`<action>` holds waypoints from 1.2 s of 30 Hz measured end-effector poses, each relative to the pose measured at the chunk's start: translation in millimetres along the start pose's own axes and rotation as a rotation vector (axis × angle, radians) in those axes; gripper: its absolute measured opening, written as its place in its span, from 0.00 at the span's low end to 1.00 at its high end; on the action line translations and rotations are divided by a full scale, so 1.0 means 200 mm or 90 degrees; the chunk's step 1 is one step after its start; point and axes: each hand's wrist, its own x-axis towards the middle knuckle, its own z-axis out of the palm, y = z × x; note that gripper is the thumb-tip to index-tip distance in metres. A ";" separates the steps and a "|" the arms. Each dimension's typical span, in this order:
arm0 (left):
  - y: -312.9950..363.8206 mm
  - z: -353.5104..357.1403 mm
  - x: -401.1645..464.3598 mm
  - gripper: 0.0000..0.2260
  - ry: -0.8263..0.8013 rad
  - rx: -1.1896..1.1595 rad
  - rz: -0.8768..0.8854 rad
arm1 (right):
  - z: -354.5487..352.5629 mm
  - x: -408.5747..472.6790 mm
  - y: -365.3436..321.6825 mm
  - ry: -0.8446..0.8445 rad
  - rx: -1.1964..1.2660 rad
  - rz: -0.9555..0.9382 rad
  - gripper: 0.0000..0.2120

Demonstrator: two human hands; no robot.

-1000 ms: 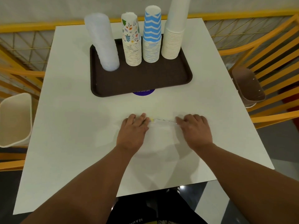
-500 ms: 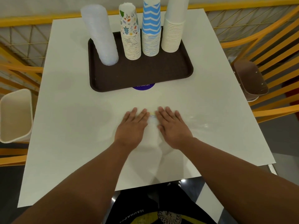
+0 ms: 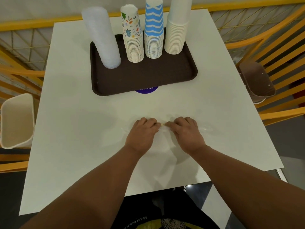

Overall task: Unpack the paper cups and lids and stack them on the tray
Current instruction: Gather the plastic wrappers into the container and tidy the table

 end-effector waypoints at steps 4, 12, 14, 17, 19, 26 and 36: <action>-0.07 -0.01 0.00 0.12 -0.017 -0.006 0.042 | -0.01 -0.02 0.07 -0.041 -0.054 0.007 0.18; -0.15 -0.09 -0.03 0.18 -0.053 0.038 0.019 | -0.11 -0.03 0.24 -0.053 -0.172 -0.005 0.20; -0.12 -0.10 -0.01 0.16 -0.056 0.015 -0.028 | -0.15 -0.02 0.23 -0.025 -0.168 0.075 0.21; -0.06 -0.10 0.02 0.18 -0.046 -0.003 -0.066 | -0.19 0.05 0.09 0.056 -0.163 0.099 0.24; -0.01 -0.09 0.04 0.20 -0.067 -0.002 -0.092 | -0.15 0.06 -0.03 0.054 -0.106 -0.013 0.24; -0.03 -0.16 0.02 0.16 -0.117 -0.139 -0.142 | 0.01 -0.03 -0.15 -0.140 0.070 -0.046 0.26; -0.01 -0.37 0.08 0.08 -0.345 -0.207 -0.252 | -0.02 -0.04 -0.17 -0.065 0.067 0.006 0.24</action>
